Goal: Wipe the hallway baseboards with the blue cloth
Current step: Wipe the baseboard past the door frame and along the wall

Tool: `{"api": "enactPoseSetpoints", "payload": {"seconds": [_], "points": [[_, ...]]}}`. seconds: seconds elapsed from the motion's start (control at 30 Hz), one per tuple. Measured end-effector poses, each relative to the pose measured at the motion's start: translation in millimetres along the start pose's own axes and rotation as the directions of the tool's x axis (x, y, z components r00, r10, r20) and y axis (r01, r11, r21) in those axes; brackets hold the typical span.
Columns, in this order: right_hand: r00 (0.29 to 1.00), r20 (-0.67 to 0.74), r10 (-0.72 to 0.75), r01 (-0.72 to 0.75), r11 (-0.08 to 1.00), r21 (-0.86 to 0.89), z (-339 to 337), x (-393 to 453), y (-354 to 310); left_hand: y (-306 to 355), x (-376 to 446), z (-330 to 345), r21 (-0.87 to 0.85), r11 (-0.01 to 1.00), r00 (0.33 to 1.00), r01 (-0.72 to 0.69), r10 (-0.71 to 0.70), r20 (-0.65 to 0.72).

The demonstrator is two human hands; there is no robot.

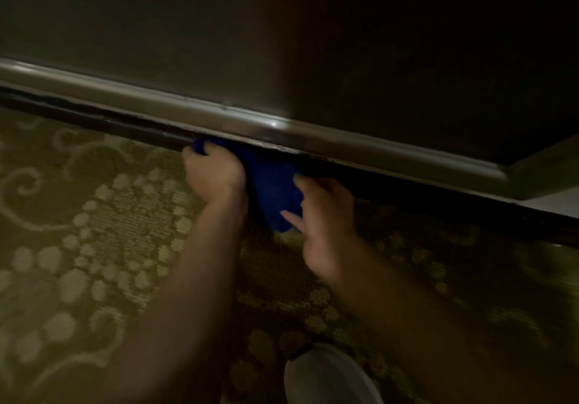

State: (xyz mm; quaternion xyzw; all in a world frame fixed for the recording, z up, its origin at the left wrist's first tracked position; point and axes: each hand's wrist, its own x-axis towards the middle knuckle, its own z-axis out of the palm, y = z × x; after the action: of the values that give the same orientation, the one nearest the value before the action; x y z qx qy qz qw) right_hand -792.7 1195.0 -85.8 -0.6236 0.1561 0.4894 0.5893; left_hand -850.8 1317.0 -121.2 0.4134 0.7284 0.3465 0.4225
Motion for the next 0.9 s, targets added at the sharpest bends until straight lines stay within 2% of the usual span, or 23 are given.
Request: {"api": "enactPoseSetpoints", "payload": {"seconds": [0.07, 0.1, 0.13, 0.17, 0.2, 0.23, 0.27, 0.3, 0.33, 0.37, 0.43, 0.53, 0.67, 0.7, 0.77, 0.9], "points": [[0.989, -0.125, -0.08, 0.086, 0.995, 0.043, -9.2, 7.7, -5.9, -5.0, -25.6, 5.0, 0.202, 0.969, 0.99, -0.14, 0.14, 0.012], [0.972, -0.207, -0.11, 0.128, 0.989, 0.078, -16.1, 12.6, -7.1, -8.3, -40.8, 3.0, 0.278, 0.929, 0.969, -0.245, 0.226, 0.1], [0.951, -0.28, -0.131, 0.161, 0.983, 0.086, -22.8, 17.2, -5.9, -10.9, -53.4, -1.5, 0.298, 0.88, 0.918, -0.371, 0.298, 0.262], [0.936, -0.321, -0.145, 0.187, 0.977, 0.102, -28.9, 20.2, 0.0, -14.7, -58.0, -7.4, 0.256, 0.84, 0.821, -0.479, 0.325, 0.469], [0.937, -0.325, -0.13, 0.179, 0.976, 0.125, -31.5, 18.2, 5.0, -15.6, -55.3, -15.6, 0.194, 0.824, 0.696, -0.533, 0.296, 0.654], [0.947, -0.295, -0.129, 0.168, 0.979, 0.112, -34.8, 13.1, 11.5, -11.9, -44.7, -25.3, 0.151, 0.836, 0.597, -0.527, 0.239, 0.766], [0.972, -0.214, -0.094, 0.134, 0.974, 0.184, -35.7, 6.0, 17.7, -4.6, -31.5, -35.9, 0.116, 0.878, 0.572, -0.464, 0.197, 0.796], [0.994, -0.093, -0.056, 0.08, 0.958, 0.275, -34.8, 7.3, 23.6, 3.3, -18.1, -47.3, 0.086, 0.923, 0.611, -0.375, 0.177, 0.772], [1.0, 0.008, -0.023, 0.019, 0.95, 0.31, -28.6, 6.4, 26.5, 10.1, -6.1, -59.1, 0.048, 0.96, 0.679, -0.274, 0.158, 0.717], [0.995, 0.098, -0.017, -0.011, 0.959, 0.284, -20.4, 4.9, 29.3, 14.3, 5.4, -71.7, 0.01, 0.985, 0.748, -0.175, 0.126, 0.651], [0.984, 0.131, -0.121, 0.118, 0.993, 0.026, -0.8, 6.9, 29.8, 16.4, 21.7, -91.5, -0.074, 0.997, 0.827, -0.022, 0.06, 0.559], [0.961, 0.24, -0.135, 0.152, 0.987, -0.053, 32.5, 11.5, 28.3, 7.7, 32.2, -116.1, -0.228, 0.961, 0.867, 0.157, -0.024, 0.498], [0.962, 0.269, 0.04, -0.06, 0.996, 0.066, 53.1, 1.7, 34.2, -4.5, 38.9, -151.0, -0.334, 0.904, 0.892, 0.269, -0.103, 0.441], [0.965, 0.251, 0.078, -0.091, 0.995, 0.041, 55.5, -1.0, 38.1, -4.8, 40.5, -162.0, -0.327, 0.904, 0.882, 0.276, -0.102, 0.46], [0.962, 0.248, 0.114, -0.083, 0.988, -0.128, 67.3, -8.1, 44.4, 1.9, 44.3, -183.5, -0.298, 0.917, 0.863, 0.266, -0.09, 0.497], [0.963, 0.225, 0.151, -0.12, 0.982, -0.146, 97.4, -35.9, 38.4, 27.1, 62.1, -222.2, -0.203, 0.96, 0.847, 0.195, -0.06, 0.528]]}}
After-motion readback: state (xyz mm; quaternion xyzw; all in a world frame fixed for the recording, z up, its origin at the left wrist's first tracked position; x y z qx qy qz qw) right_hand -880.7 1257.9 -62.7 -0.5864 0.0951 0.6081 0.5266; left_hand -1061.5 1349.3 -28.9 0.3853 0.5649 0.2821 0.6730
